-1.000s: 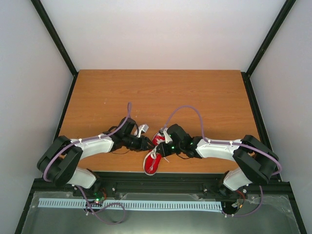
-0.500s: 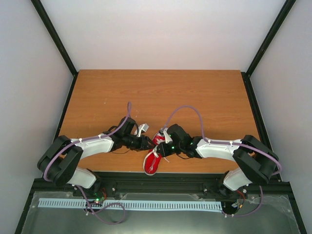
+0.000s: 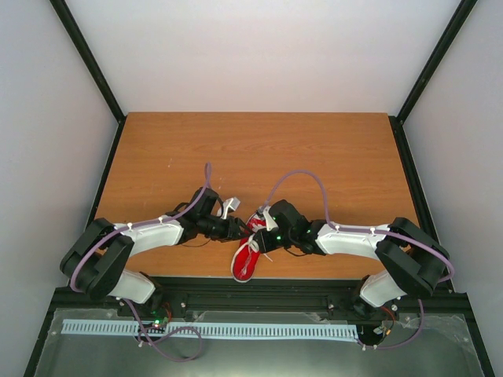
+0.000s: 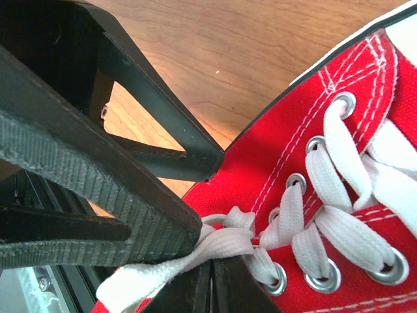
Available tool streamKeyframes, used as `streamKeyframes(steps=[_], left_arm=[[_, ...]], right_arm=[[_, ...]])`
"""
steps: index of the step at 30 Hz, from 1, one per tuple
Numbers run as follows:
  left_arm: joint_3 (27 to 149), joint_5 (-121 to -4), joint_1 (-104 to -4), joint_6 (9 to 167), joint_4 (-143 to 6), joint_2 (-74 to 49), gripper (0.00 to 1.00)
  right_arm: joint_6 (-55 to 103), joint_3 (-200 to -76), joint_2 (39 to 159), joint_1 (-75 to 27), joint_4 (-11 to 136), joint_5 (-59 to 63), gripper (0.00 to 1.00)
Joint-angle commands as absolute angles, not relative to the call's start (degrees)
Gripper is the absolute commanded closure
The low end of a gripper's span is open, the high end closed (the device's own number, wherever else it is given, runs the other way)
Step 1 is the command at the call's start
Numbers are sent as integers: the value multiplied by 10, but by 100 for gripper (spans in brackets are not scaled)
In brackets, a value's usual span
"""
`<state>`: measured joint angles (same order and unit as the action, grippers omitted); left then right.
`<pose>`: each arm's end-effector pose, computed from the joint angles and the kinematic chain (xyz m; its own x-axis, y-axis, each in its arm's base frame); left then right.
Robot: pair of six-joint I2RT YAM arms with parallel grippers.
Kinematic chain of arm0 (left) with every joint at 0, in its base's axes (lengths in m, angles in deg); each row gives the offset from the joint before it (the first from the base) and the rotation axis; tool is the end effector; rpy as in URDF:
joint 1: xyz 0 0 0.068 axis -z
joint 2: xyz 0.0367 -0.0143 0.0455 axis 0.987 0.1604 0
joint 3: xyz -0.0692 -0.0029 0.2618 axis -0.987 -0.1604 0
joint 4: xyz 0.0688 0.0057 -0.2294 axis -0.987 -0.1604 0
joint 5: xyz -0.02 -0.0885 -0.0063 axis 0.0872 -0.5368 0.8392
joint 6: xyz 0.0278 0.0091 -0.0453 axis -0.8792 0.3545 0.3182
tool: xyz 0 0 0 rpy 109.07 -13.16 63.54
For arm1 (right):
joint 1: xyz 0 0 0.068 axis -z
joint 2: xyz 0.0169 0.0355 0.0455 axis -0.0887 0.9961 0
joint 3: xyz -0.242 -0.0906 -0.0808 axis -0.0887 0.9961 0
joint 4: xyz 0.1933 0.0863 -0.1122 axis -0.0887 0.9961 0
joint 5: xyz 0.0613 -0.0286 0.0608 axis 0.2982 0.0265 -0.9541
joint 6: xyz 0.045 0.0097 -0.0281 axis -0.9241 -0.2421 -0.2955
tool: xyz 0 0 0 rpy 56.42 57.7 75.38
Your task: Tie the shoes
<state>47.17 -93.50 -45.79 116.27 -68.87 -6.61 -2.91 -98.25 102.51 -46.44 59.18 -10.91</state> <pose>0.1820 -0.1548 0.1659 -0.9753 0.0742 -0.2080 0.2124 0.5739 -0.7909 0.1528 0.2119 0.1701 -0.8614 -0.2498 -0.4423 -0.4891 0.6429 0.5895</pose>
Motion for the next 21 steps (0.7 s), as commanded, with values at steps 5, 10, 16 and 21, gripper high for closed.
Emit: streamKeyframes(steps=[5,10,16,21], left_arm=[[485,-958,-461,1167,-660,-67,54],[484,-963,-460,1168,-654,-61,61],[487,-970,-455,1168,-648,-56,69],[487,-978,-446,1169,-645,-46,75]], right_arm=[[-28,-981,1025,-469,584,-106,97],[-27,-981,1025,-469,584,-105,97],[-28,-981,1025,-469,584,-105,97],[-28,-981,1024,-469,586,-103,97]])
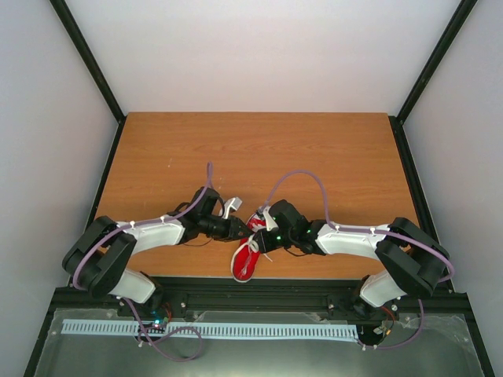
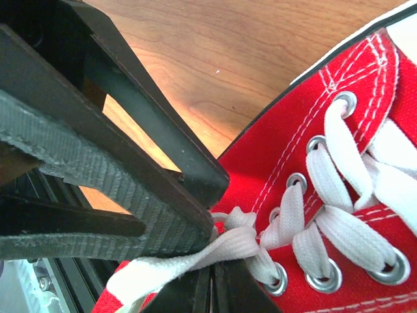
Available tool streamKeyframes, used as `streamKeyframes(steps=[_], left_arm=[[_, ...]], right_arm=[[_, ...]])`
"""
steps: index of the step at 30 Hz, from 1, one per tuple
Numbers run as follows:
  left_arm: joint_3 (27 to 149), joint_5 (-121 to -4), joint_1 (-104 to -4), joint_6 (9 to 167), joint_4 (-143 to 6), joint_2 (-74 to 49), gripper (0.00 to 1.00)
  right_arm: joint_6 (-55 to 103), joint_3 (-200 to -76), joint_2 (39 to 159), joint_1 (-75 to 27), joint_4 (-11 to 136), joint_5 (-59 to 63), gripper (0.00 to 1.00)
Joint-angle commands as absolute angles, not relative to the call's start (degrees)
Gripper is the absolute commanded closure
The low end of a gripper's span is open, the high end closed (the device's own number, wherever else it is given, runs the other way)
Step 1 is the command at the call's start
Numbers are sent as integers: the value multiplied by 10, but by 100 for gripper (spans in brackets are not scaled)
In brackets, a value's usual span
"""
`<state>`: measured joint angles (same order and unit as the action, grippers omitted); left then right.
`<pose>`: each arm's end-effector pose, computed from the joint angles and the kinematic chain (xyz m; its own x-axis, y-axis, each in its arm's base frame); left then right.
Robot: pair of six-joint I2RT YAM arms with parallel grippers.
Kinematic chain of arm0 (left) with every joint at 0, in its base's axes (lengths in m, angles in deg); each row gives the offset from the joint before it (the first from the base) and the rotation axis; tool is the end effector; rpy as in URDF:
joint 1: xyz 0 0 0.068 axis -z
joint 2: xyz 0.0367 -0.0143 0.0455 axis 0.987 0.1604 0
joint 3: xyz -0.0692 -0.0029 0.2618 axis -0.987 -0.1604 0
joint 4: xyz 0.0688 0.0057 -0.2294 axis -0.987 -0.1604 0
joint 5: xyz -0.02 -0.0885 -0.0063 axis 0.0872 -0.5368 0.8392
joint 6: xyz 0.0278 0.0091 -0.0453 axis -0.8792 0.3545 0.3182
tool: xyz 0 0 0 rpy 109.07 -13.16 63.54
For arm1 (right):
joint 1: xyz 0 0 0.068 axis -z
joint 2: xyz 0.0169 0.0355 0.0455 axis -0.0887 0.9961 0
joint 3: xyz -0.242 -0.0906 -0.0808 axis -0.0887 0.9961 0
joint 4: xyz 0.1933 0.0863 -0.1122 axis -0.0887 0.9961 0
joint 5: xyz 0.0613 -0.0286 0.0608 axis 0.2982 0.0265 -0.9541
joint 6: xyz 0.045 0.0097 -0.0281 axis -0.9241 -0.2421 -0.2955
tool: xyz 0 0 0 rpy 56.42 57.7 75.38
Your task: Tie the shoes
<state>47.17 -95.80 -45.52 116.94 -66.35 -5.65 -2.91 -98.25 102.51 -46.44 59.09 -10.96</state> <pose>0.1835 -0.1586 0.1659 -0.9741 0.0906 -0.2071 0.2230 0.5359 -0.8143 0.1529 0.2120 0.1702 -0.8610 -0.2496 -0.4431 -0.4898 0.6416 0.5903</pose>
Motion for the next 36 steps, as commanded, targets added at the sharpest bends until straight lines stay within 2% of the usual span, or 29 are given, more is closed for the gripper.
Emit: streamKeyframes(steps=[1,12,18,26,33,36], left_arm=[[487,-979,-444,1170,-645,-45,77],[475,-948,-439,1186,-647,-70,98],[461,-922,-439,1202,-645,-83,99],[458,-910,-439,1209,-641,-90,99],[458,-910,-439,1209,-643,-91,99],[459,-910,-439,1209,-642,-89,99]], right_arm=[[-28,-980,1024,-469,586,-103,97],[-29,-976,1001,-469,599,-80,97],[-28,-968,957,-469,636,-44,96],[-29,-946,895,-469,680,-14,76],[22,-936,809,-487,643,-61,49],[38,-949,817,-500,639,-64,46]])
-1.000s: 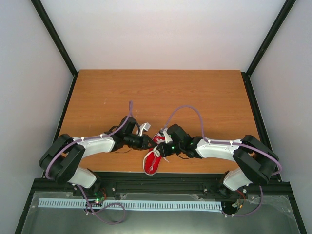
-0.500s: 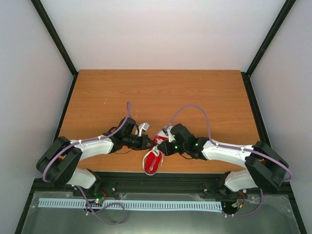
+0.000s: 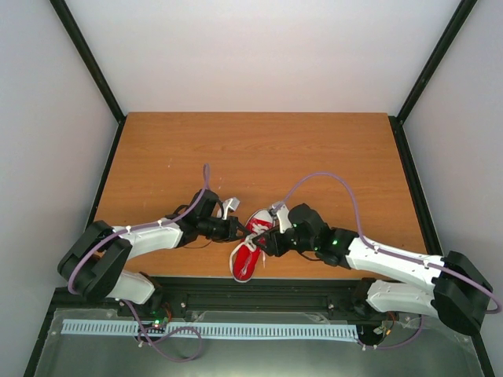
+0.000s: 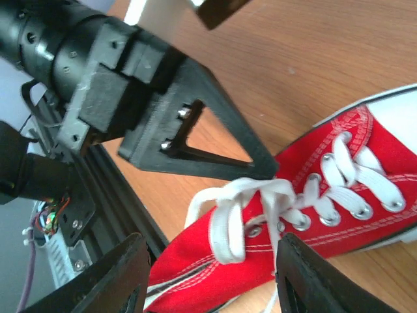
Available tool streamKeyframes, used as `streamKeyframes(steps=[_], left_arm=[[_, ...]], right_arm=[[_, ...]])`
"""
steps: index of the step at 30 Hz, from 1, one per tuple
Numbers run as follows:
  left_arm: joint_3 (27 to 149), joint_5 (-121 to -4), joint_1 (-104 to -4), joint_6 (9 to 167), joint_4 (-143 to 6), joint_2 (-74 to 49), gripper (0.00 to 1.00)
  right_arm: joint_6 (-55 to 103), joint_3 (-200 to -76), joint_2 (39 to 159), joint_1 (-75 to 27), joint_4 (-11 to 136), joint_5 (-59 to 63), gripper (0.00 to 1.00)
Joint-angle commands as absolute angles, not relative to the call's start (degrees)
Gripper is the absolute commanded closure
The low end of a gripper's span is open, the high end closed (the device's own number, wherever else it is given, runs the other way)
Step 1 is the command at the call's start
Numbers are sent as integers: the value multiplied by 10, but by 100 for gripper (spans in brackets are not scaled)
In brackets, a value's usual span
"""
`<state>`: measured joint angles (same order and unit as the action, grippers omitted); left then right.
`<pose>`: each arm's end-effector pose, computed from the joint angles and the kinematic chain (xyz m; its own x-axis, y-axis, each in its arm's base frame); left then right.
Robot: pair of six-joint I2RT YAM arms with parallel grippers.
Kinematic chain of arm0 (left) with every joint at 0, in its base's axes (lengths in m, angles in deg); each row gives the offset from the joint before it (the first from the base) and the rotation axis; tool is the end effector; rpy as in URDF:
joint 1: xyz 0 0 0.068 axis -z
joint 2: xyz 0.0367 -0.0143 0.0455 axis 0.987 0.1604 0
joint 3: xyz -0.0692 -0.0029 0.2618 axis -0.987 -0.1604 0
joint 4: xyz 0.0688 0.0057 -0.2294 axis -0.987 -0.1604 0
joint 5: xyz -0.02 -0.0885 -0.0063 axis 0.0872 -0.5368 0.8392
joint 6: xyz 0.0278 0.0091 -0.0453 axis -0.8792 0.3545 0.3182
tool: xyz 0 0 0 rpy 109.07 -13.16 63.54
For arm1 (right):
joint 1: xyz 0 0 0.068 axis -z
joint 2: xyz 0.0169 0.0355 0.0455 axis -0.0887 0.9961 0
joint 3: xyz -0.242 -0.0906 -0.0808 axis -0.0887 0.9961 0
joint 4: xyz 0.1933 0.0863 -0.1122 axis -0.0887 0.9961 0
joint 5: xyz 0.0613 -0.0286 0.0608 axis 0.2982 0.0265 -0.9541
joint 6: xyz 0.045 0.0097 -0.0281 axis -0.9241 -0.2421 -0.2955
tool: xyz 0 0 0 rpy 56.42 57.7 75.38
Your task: Tie the shoes
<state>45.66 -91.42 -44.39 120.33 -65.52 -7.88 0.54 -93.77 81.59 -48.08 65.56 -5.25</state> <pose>0.1774 -0.1574 0.1674 -0.9772 0.0310 -0.2103 0.1901 0.5695 -0.7997 0.1193 0.1741 0.2169 -0.7538 -0.1964 -0.6270 -0.5987 0.5985 0.5323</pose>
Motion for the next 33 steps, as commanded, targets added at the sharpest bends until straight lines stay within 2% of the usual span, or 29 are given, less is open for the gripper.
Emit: streamKeyframes(steps=[1,9,12,13,15,16,17,33], left_arm=[[460,-909,-439,1210,-641,-88,99],[460,-909,-439,1211,-642,-85,99],[461,-908,-439,1211,-643,-84,99],[461,-908,-439,1211,-644,-84,99],[464,-901,-441,1206,-652,-86,99],[465,-891,-441,1203,-660,-88,99],[465,-882,-442,1199,-667,-91,99],[476,-858,-466,1197,-678,-86,99]], right_arm=[[43,-958,829,-504,640,-63,46],[62,-995,926,-533,644,-44,53],[65,-1006,944,-535,655,-25,58],[65,-1010,949,-535,662,-16,64],[63,-1014,952,-535,671,-2,85],[62,-1012,950,-535,672,-1,93],[60,-1009,947,-535,674,-2,97],[20,-932,874,-536,696,-53,97]])
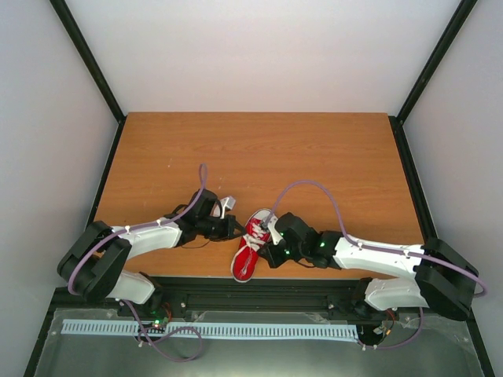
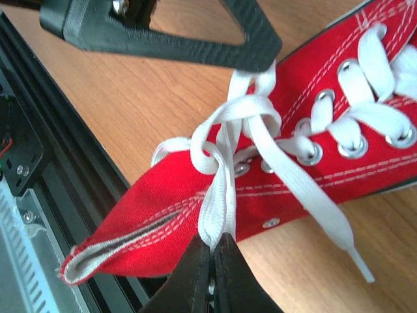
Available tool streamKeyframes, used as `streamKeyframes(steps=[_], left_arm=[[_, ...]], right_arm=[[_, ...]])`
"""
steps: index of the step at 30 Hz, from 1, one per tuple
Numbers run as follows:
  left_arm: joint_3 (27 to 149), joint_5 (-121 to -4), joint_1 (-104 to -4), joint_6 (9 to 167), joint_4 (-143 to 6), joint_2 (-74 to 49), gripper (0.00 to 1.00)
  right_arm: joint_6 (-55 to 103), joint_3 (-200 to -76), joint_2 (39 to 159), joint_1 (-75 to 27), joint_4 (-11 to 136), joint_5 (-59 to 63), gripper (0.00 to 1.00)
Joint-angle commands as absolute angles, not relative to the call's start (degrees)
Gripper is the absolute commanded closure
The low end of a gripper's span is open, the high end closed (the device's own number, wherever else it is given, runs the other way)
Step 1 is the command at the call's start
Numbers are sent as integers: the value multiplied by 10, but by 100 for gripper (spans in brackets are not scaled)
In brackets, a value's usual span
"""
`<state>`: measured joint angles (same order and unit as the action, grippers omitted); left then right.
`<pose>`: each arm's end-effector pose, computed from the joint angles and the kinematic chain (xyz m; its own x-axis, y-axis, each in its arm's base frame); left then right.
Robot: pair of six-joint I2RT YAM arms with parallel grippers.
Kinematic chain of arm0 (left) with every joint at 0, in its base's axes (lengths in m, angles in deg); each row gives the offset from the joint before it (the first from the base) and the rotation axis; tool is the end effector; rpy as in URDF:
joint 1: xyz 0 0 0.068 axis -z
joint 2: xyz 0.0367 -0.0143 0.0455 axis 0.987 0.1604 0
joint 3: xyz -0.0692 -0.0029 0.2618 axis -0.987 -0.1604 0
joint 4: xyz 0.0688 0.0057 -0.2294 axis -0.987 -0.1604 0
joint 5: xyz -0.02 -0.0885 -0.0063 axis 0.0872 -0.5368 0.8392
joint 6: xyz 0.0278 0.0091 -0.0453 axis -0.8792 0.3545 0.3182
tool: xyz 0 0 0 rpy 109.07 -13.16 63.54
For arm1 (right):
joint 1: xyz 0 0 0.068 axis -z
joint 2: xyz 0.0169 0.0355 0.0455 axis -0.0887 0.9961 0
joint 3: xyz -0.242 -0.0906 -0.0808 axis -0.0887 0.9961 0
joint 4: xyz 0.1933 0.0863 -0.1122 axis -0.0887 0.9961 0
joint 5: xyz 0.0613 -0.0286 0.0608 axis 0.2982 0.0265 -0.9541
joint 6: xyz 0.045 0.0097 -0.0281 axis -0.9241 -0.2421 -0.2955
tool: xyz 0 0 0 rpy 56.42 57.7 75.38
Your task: Tie the shoes
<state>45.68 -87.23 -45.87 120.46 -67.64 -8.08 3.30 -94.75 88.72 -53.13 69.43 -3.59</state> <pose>0.1811 -0.1500 0.1645 -0.9767 -0.0323 -0.2121 0.1447 0.6308 -0.7623 0.1093 0.1912 0.1919 -0.7542 -0.3670 -0.5444 -0.6344 0.6212 0.4601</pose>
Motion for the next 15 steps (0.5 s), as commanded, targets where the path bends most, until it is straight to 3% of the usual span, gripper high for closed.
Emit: streamKeyframes(steps=[1,15], left_arm=[[477,-855,-466,1197,-677,-86,99],[504,-816,-469,1203,-659,-48,99]], right_arm=[[19,-929,872,-535,695,-58,97],[8,-882,845,-535,703,-104,97]])
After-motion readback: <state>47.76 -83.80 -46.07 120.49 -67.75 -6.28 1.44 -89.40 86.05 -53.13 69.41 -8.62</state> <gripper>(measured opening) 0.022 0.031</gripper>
